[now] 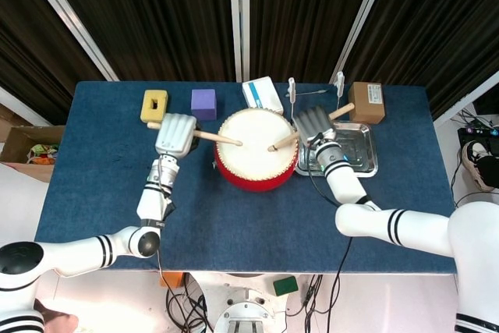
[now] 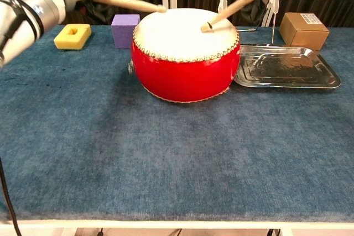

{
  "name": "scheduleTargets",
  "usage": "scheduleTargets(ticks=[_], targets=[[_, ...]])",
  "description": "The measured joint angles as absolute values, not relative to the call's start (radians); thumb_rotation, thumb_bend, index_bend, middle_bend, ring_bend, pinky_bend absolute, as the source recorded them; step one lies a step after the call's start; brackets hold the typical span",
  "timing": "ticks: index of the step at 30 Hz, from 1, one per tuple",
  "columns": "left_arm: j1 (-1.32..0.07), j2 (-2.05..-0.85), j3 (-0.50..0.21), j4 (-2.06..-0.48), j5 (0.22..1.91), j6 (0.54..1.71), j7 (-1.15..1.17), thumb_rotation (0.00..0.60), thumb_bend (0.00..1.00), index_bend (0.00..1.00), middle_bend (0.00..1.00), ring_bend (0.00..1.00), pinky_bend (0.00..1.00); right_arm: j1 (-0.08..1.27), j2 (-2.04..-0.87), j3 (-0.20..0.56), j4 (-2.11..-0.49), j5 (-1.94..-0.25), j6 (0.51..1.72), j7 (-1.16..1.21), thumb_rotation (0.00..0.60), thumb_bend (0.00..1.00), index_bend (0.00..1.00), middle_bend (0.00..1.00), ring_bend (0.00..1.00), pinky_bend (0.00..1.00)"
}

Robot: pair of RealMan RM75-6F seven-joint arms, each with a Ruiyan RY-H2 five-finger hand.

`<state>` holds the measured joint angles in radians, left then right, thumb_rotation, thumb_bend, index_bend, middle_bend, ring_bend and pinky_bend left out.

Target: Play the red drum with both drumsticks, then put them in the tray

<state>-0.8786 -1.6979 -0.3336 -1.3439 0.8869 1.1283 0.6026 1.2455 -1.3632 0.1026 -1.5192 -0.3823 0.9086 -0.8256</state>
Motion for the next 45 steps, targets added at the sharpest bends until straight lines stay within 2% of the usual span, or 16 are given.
scheduleTargets(ticks=[6, 13, 16, 23, 26, 33, 36, 40, 45], targets=[[-0.884, -1.748, -0.315, -1.248, 0.886, 1.121, 0.607, 0.600, 0.71, 1.00, 1.00, 1.00, 1.00, 1.221, -1.300, 0.150, -1.580, -0.423, 0.928, -0.745, 0.600, 0.92, 1.00, 1.00, 1.00, 1.00], [-0.853, -1.651, -0.358, -1.399, 0.913, 1.183, 0.559, 0.600, 0.71, 1.00, 1.00, 1.00, 1.00, 1.238, -1.413, 0.079, -1.449, -0.369, 0.896, -0.846, 0.600, 0.92, 1.00, 1.00, 1.00, 1.00], [-0.848, -1.626, -0.358, -1.433, 0.913, 1.185, 0.558, 0.600, 0.71, 1.00, 1.00, 1.00, 1.00, 1.239, -1.440, 0.080, -1.427, -0.365, 0.904, -0.866, 0.600, 0.92, 1.00, 1.00, 1.00, 1.00], [-0.867, -1.735, -0.299, -1.297, 0.901, 1.136, 0.595, 0.600, 0.71, 1.00, 1.00, 1.00, 1.00, 1.215, -1.331, 0.148, -1.558, -0.422, 0.942, -0.764, 0.600, 0.92, 1.00, 1.00, 1.00, 1.00], [-0.866, -1.763, -0.300, -1.267, 0.908, 1.145, 0.590, 0.600, 0.71, 1.00, 1.00, 1.00, 1.00, 1.214, -1.329, 0.146, -1.557, -0.418, 0.936, -0.768, 0.600, 0.92, 1.00, 1.00, 1.00, 1.00], [-0.836, -1.659, -0.340, -1.414, 0.939, 1.213, 0.562, 0.600, 0.71, 1.00, 1.00, 1.00, 1.00, 1.230, -1.454, 0.097, -1.418, -0.372, 0.894, -0.835, 0.600, 0.92, 1.00, 1.00, 1.00, 1.00], [-0.821, -1.604, -0.356, -1.476, 0.948, 1.233, 0.556, 0.600, 0.71, 1.00, 1.00, 1.00, 1.00, 1.228, -1.480, 0.097, -1.394, -0.369, 0.891, -0.833, 0.600, 0.92, 1.00, 1.00, 1.00, 1.00], [-0.807, -1.589, -0.360, -1.483, 0.948, 1.236, 0.533, 0.600, 0.71, 1.00, 1.00, 1.00, 1.00, 1.197, -1.423, 0.116, -1.454, -0.415, 0.912, -0.769, 0.600, 0.92, 1.00, 1.00, 1.00, 1.00], [-0.783, -1.576, -0.351, -1.471, 0.950, 1.236, 0.497, 0.600, 0.71, 1.00, 1.00, 1.00, 1.00, 1.098, -1.275, 0.113, -1.571, -0.527, 0.943, -0.659, 0.600, 0.92, 1.00, 1.00, 1.00, 1.00]])
